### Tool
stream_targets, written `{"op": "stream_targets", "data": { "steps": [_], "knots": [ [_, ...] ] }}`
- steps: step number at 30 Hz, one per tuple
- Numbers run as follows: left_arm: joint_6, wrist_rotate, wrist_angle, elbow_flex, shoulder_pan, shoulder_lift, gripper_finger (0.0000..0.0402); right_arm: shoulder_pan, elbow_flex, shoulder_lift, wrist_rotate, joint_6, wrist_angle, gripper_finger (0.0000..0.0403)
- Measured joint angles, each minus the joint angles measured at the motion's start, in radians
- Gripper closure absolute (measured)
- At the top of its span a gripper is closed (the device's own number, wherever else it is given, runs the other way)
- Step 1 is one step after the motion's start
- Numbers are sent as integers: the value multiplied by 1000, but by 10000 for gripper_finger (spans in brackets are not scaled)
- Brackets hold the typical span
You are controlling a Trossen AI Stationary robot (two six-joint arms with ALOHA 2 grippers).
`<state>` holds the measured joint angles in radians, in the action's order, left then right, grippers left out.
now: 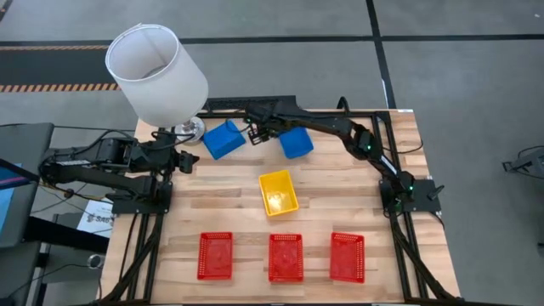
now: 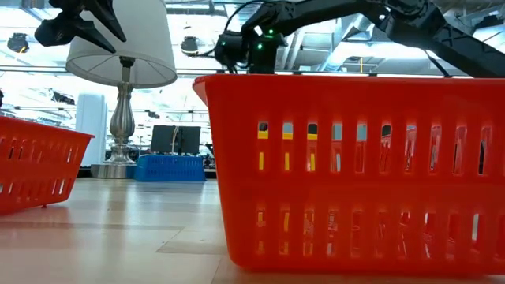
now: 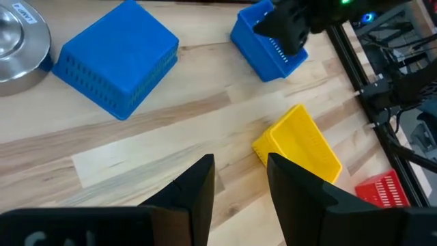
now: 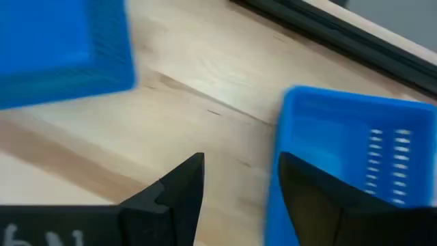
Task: Stack baskets by color
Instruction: Stack the left blue bin on the blue bin
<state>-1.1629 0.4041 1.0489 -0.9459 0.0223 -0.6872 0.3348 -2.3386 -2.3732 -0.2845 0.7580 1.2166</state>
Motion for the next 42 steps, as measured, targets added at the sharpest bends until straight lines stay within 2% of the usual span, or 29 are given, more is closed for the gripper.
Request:
{"op": "stream_targets", "data": {
  "steps": [4, 9, 12, 15, 18, 21, 25, 27, 32, 38, 42],
  "knots": [
    [35, 29, 34, 0, 0, -3, 279, -12, -1, 33, 46, -29, -45, 195],
    [56, 126, 81, 55, 0, -58, 290, -42, -1, 111, 49, -80, -8, 198],
    [98, 94, -25, 117, 0, -109, 320, -65, -1, 201, 1, -86, 55, 205],
    [146, 67, -152, 172, 0, -168, 377, -98, -2, 290, -100, -86, 123, 219],
    [157, 185, -200, 187, -10, -232, 395, -127, -2, 359, -156, -84, 199, 249],
    [186, 296, -217, 187, -39, -309, 400, -148, -2, 408, -201, -53, 282, 297],
    [286, 301, -333, 188, -77, -432, 401, -184, -2, 453, -256, -26, 349, 369],
    [330, 311, -379, 188, -95, -492, 401, -201, -2, 471, -272, -25, 355, 392],
    [356, 345, -427, 188, -174, -599, 401, -229, -2, 507, -290, -2, 354, 382],
    [444, 334, -519, 188, -260, -708, 401, -242, -2, 510, -292, -7, 355, 398],
    [437, 287, -527, 188, -306, -769, 401, -258, -1, 510, -292, -7, 354, 393]
  ]
}}
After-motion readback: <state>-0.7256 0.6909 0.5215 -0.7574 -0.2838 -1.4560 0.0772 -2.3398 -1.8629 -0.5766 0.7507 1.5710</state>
